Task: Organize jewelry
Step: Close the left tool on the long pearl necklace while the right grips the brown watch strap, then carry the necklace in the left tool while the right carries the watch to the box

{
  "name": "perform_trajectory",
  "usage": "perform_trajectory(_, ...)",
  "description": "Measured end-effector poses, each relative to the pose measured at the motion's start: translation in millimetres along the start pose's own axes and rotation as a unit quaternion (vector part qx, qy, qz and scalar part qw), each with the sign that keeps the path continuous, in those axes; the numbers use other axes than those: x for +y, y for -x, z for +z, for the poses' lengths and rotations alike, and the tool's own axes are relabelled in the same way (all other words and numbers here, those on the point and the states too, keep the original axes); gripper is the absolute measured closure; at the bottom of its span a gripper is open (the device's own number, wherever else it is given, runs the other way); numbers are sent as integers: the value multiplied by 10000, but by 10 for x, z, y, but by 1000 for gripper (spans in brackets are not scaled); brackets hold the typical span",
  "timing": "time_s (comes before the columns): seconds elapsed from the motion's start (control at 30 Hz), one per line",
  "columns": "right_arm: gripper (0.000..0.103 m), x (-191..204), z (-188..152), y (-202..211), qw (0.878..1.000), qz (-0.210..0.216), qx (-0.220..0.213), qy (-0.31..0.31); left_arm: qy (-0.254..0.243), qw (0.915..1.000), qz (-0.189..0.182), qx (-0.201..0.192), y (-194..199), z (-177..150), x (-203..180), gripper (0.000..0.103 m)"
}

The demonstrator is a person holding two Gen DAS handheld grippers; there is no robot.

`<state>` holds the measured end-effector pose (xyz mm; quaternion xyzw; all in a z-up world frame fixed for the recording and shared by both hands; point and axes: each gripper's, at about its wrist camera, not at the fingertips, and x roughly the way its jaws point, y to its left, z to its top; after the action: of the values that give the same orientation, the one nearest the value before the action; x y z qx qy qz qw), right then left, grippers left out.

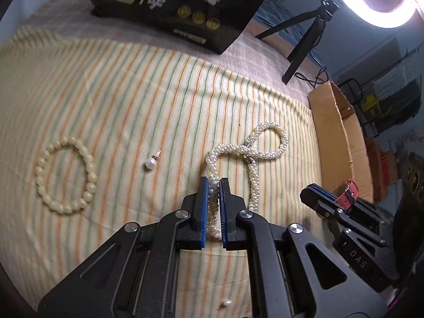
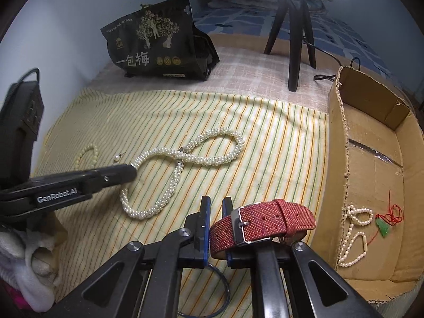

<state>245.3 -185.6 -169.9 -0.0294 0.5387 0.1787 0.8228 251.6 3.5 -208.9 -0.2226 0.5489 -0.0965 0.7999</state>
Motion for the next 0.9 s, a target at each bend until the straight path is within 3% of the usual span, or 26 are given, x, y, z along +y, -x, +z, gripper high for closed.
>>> perform_trajectory(0.17,96,-95,28,60,9998,88,-77,-158,355,9970,-675,-121,184,83,-6,98)
perform_trajectory(0.4,97,-189,83,266,9982,335,-317,-395,320,9894,-1298,-565,651,215,-171,98)
perform_trajectory(0.63,97,-178,145,635,9955,485,-681,-446,128,9824,-1564,-1009,1145,299,-377,98)
perform_trajectory(0.9,97,-198,164,1076,9926,421,-1040,-457,-138,9784,-1664,-1219,1460,274,-652,98)
